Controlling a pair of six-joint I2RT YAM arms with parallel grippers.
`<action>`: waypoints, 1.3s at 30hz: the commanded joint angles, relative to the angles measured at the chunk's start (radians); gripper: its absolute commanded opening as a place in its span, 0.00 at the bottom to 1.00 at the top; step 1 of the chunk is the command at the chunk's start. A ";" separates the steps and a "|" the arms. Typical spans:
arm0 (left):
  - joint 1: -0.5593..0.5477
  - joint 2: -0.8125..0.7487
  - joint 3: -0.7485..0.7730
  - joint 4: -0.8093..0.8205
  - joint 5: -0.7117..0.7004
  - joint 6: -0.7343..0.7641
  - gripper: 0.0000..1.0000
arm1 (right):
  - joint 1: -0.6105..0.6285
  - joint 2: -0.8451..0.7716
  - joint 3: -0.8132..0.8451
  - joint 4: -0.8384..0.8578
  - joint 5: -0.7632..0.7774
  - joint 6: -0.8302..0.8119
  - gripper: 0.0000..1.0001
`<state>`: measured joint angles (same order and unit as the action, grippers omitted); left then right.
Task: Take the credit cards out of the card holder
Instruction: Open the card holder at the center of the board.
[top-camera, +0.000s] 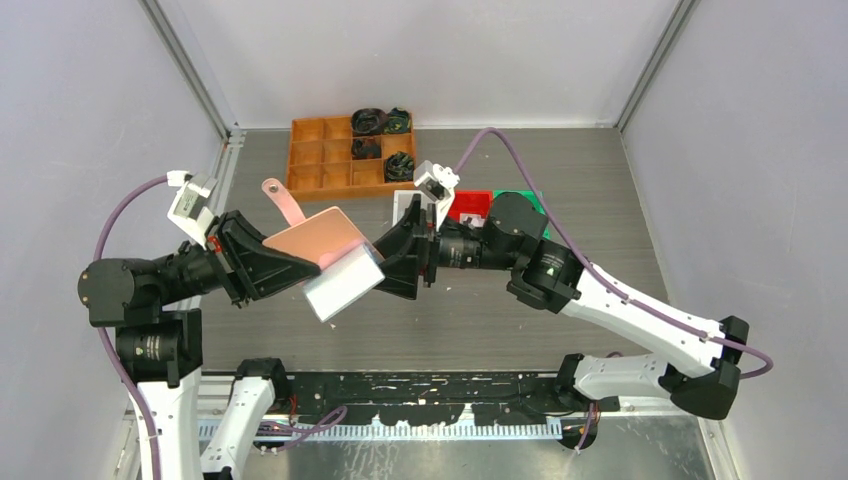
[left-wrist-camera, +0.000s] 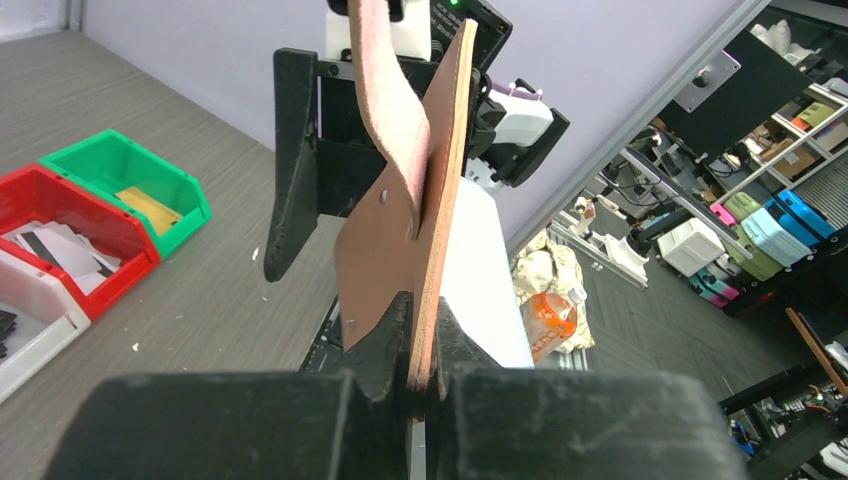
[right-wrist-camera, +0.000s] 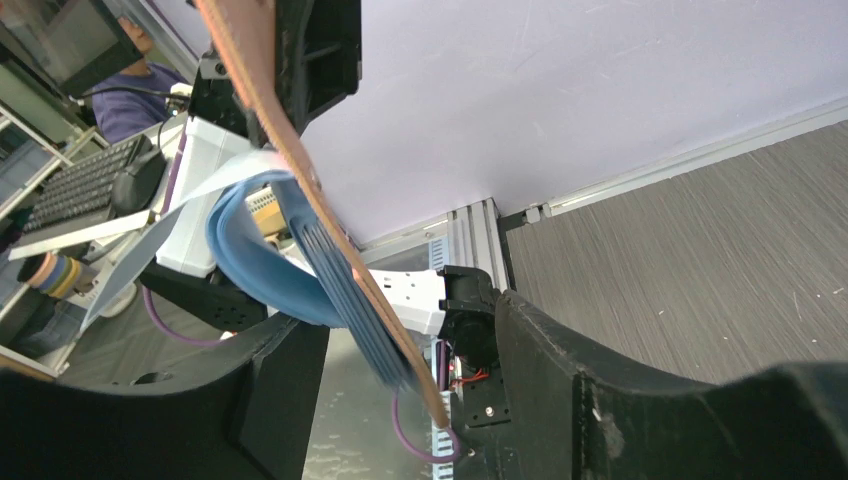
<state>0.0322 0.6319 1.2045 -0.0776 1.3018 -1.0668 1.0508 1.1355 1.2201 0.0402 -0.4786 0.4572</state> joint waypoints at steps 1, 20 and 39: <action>-0.001 -0.010 0.001 0.052 0.000 -0.015 0.00 | 0.002 0.035 0.068 0.110 0.035 0.056 0.67; -0.001 -0.005 -0.028 0.011 0.014 0.030 0.00 | 0.004 0.109 0.084 0.446 -0.123 0.313 0.60; -0.001 -0.055 0.131 -0.533 -0.076 0.827 1.00 | 0.015 0.058 0.073 0.296 0.119 0.343 0.01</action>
<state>0.0273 0.6083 1.2922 -0.3450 1.2881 -0.6575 1.0462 1.2713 1.2308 0.3138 -0.4442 0.7967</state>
